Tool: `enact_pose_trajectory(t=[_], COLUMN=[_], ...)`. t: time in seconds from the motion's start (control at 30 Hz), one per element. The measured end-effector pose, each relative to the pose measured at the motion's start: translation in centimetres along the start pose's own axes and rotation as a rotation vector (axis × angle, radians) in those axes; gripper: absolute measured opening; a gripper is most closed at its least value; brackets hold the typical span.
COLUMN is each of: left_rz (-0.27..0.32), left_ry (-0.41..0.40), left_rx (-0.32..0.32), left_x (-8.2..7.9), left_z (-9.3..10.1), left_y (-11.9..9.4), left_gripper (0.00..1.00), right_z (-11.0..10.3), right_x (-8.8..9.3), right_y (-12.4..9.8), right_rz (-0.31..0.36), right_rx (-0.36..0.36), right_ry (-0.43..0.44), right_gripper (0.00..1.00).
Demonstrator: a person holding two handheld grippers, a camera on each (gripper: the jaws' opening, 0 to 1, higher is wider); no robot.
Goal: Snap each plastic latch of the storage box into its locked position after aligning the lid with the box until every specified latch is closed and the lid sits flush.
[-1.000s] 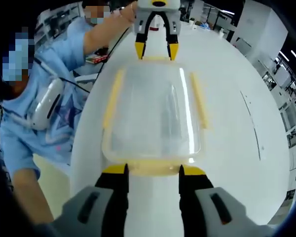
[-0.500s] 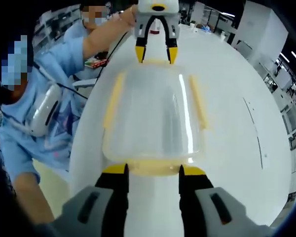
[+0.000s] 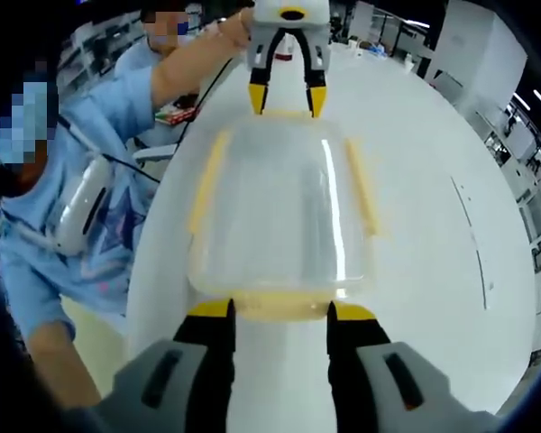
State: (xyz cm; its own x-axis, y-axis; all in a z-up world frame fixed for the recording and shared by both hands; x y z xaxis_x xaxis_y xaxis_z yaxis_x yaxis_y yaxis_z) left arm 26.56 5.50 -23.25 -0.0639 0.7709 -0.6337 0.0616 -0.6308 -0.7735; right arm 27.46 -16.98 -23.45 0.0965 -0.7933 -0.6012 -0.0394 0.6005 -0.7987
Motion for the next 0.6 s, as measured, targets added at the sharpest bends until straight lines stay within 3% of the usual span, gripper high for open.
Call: enact_pose_trajectory(t=[0.6], left_rz=[-0.042], left_ry=[0.020], left_rx=[0.003], left_x=[0.54], left_z=[0.50], left_y=[0.02], left_gripper=[0.40], right_z=[-0.28], right_x=[-0.43], right_y=[0.24], right_rz=[-0.002], right_rx=[-0.002], right_ry=[0.002], right_gripper=[0.39])
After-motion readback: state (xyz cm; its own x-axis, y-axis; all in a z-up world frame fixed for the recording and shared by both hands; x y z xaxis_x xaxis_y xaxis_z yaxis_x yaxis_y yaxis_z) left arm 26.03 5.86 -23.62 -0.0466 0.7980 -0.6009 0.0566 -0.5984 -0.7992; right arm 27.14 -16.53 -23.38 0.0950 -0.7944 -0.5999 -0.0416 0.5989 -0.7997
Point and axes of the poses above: the point that each gripper's makers call its tool centre point, and the gripper's own axes: y roughly forward along the fingers, z roughly to its right, x roughly out of its underside, the point moved 4 cm from there along -y, roughly backward along the fingers, and after that the axes turned 9 degrees about z, right-handed, at the moved point
